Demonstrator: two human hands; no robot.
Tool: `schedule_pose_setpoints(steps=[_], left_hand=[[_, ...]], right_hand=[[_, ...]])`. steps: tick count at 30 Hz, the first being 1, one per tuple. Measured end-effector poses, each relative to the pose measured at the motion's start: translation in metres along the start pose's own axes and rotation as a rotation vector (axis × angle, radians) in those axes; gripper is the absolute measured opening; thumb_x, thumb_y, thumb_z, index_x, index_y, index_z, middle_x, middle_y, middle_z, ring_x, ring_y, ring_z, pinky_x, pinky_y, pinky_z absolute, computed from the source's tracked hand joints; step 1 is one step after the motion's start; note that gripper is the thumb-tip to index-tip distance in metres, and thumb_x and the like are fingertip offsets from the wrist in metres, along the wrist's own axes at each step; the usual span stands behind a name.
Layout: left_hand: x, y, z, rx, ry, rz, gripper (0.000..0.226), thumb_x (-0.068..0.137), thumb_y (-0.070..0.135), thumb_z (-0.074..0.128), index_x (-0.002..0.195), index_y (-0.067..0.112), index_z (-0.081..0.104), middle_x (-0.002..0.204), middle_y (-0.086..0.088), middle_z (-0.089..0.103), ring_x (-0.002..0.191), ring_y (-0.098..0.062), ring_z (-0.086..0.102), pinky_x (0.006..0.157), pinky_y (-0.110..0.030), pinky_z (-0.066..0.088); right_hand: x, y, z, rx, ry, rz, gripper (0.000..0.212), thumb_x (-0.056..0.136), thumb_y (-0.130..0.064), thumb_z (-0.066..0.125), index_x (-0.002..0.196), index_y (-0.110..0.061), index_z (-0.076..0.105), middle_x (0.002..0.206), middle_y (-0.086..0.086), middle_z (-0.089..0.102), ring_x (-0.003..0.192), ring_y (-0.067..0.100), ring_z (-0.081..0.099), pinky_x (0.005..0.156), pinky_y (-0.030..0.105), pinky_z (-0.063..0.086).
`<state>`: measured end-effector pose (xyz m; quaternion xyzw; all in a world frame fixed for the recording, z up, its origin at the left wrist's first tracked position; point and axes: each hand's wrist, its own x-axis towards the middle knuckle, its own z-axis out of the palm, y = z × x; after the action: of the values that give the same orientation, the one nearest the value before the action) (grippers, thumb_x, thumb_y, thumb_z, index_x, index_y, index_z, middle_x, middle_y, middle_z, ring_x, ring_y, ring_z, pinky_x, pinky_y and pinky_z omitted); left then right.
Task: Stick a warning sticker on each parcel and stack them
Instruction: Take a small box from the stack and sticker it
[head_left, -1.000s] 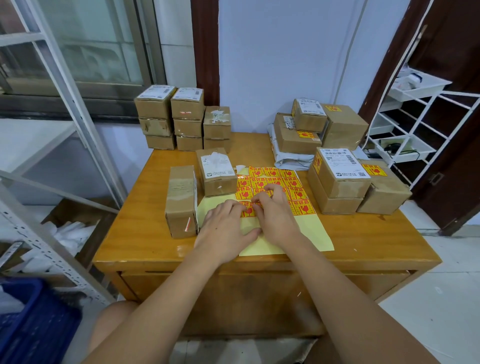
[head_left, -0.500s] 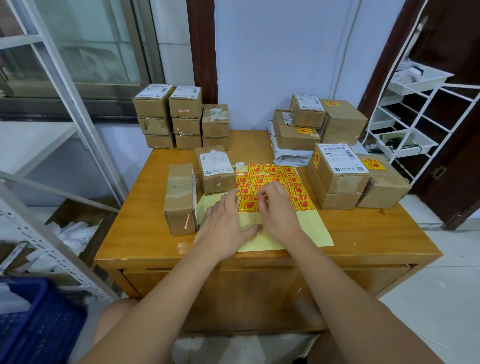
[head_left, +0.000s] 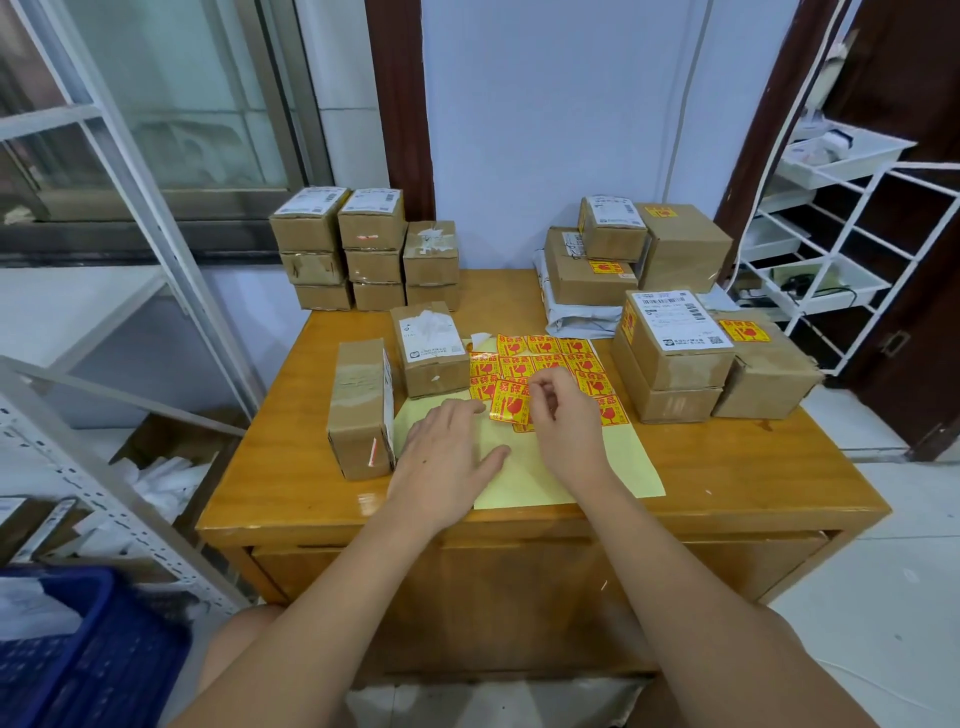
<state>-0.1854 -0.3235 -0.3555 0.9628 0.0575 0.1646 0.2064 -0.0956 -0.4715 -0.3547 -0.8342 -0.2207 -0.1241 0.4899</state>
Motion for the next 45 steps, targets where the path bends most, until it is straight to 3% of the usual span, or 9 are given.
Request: schedule_pose_setpoints(steps=[7,12,16,20,24,28,34,41,45], left_hand=[[-0.006,0.004,-0.006,-0.033,0.085,0.068,0.040,0.101,0.034,0.062,0.139,0.026,0.052,0.136,0.008,0.058,0.128,-0.014,0.050,0.109,-0.035,0.036],[-0.006,0.002,-0.004,0.020,0.084,0.133,0.037,0.102,0.033,0.060,0.138,0.027,0.059,0.129,0.010,0.061,0.123,-0.012,0.050,0.105,-0.032,0.036],[-0.009,0.003,-0.005,-0.027,0.089,0.136,0.043,0.103,0.036,0.057,0.145,0.026,0.056,0.126,0.011,0.060,0.119,-0.009,0.048,0.104,-0.033,0.038],[-0.014,0.007,-0.013,-0.163,0.140,0.071,0.041,0.104,0.036,0.056,0.144,0.026,0.057,0.128,0.012,0.058,0.121,-0.006,0.049,0.107,-0.033,0.043],[-0.022,0.011,-0.026,-0.208,0.211,0.064,0.039,0.103,0.029,0.059,0.142,0.027,0.059,0.126,0.014,0.057,0.118,-0.001,0.049,0.103,-0.030,0.048],[-0.022,0.015,-0.051,-0.276,0.286,0.036,0.038,0.103,0.025,0.058,0.141,0.028,0.057,0.127,0.017,0.055,0.120,-0.001,0.049,0.105,-0.028,0.046],[-0.017,-0.008,-0.091,-0.339,0.402,-0.016,0.036,0.100,0.021,0.062,0.134,0.029,0.060,0.117,0.022,0.053,0.112,0.004,0.047,0.100,-0.031,0.047],[-0.012,-0.055,-0.118,-0.359,0.380,-0.164,0.033,0.098,0.031,0.066,0.130,0.033,0.058,0.121,0.020,0.053,0.116,0.000,0.050,0.100,-0.026,0.044],[-0.006,-0.076,-0.118,-0.382,0.310,-0.300,0.047,0.096,0.041,0.067,0.139,0.027,0.052,0.129,0.014,0.049,0.123,-0.007,0.050,0.102,-0.027,0.043]], right_hand=[[-0.002,0.004,0.003,-0.006,-0.104,-0.102,0.011,0.106,-0.021,0.049,0.109,-0.019,0.060,0.079,-0.010,0.061,0.070,0.009,0.058,0.062,0.034,0.047],[-0.004,0.003,0.004,-0.098,-0.110,-0.132,0.019,0.108,-0.028,0.044,0.112,-0.017,0.060,0.083,-0.011,0.061,0.067,0.004,0.053,0.059,0.028,0.037],[-0.006,-0.001,0.005,-0.145,-0.075,-0.163,0.024,0.109,-0.031,0.041,0.111,-0.017,0.060,0.090,-0.008,0.063,0.077,0.013,0.057,0.065,0.034,0.046],[-0.010,-0.008,0.001,-0.173,-0.049,-0.216,0.027,0.107,-0.032,0.043,0.116,-0.017,0.063,0.100,-0.006,0.066,0.088,0.011,0.056,0.072,0.031,0.049],[-0.010,-0.027,-0.004,-0.166,-0.041,-0.283,0.019,0.105,-0.028,0.052,0.119,-0.020,0.062,0.103,-0.009,0.063,0.087,0.003,0.051,0.071,0.027,0.048],[-0.001,-0.062,-0.002,0.042,-0.040,-0.241,0.013,0.100,-0.025,0.061,0.112,-0.025,0.058,0.097,-0.011,0.063,0.087,0.006,0.058,0.070,0.022,0.048],[0.013,-0.116,0.014,0.297,-0.069,-0.178,0.027,0.097,-0.015,0.067,0.113,-0.029,0.050,0.090,-0.005,0.067,0.083,0.005,0.064,0.069,0.014,0.047],[0.035,-0.135,0.059,0.243,-0.142,-0.151,0.028,0.096,-0.015,0.066,0.092,-0.036,0.048,0.085,-0.006,0.064,0.078,0.004,0.060,0.064,0.016,0.043],[0.046,-0.135,0.080,0.189,-0.189,-0.062,0.015,0.098,-0.022,0.065,0.098,-0.034,0.055,0.078,-0.009,0.065,0.075,0.007,0.061,0.068,0.033,0.049]])
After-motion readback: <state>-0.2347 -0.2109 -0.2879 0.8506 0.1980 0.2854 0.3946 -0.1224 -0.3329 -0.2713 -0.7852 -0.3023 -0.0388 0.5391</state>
